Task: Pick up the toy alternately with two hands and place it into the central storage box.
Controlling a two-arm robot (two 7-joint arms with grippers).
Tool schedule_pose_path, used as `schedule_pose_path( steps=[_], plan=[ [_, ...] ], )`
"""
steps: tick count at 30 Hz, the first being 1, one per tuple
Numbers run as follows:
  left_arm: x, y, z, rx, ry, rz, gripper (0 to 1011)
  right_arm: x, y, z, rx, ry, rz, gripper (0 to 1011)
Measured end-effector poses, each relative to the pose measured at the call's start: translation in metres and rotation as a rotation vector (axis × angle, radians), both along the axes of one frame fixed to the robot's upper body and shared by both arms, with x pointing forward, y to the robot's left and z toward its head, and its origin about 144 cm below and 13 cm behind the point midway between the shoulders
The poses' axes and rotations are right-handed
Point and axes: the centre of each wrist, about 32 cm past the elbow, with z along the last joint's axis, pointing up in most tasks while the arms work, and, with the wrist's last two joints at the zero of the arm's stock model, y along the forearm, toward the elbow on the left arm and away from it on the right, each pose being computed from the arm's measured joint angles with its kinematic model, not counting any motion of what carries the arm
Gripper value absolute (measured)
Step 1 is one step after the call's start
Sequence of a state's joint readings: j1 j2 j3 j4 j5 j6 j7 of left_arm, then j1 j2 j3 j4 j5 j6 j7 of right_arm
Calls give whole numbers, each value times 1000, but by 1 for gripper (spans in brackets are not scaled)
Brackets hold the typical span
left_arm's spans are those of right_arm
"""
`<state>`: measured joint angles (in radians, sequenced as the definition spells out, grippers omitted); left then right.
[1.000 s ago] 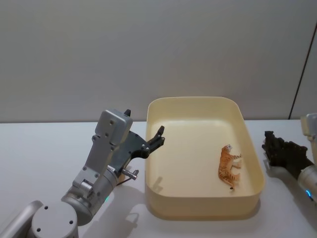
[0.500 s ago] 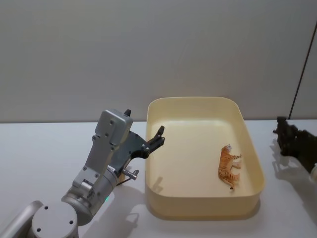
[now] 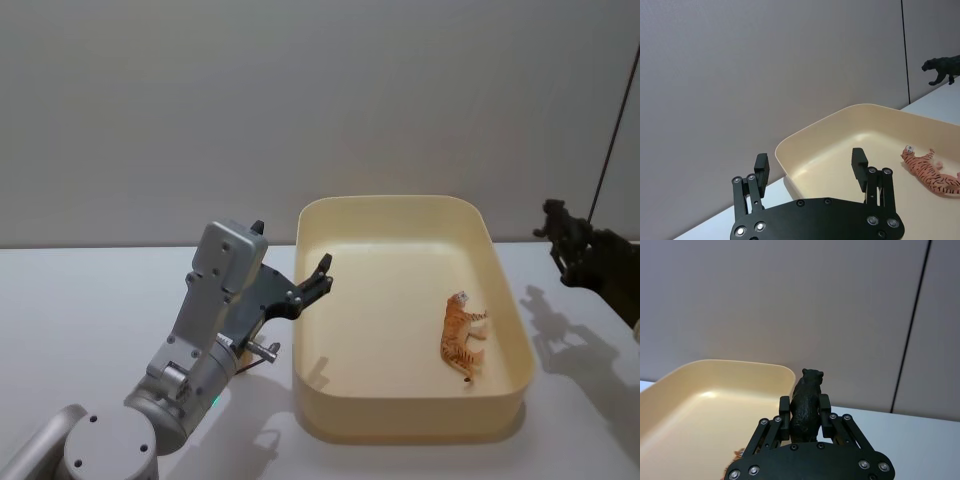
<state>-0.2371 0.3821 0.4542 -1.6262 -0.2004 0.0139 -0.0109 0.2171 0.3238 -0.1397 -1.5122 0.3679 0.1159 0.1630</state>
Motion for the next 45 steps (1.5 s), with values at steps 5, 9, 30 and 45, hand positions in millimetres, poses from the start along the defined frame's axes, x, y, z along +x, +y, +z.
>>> schedule_pose_path(
  steps=[5,9,30,45],
  plan=[
    [0,0,0,0,0,0,1001,1,8,10,26,3,69,318],
    [0,0,0,0,0,0,1001,5,18,17,40,5,126,318],
    [0,0,0,0,0,0,1001,22,52,34,72,22,275,813],
    [-20,4,-1,-36,55,91,1001,25,57,37,75,26,300,1001]
  ],
)
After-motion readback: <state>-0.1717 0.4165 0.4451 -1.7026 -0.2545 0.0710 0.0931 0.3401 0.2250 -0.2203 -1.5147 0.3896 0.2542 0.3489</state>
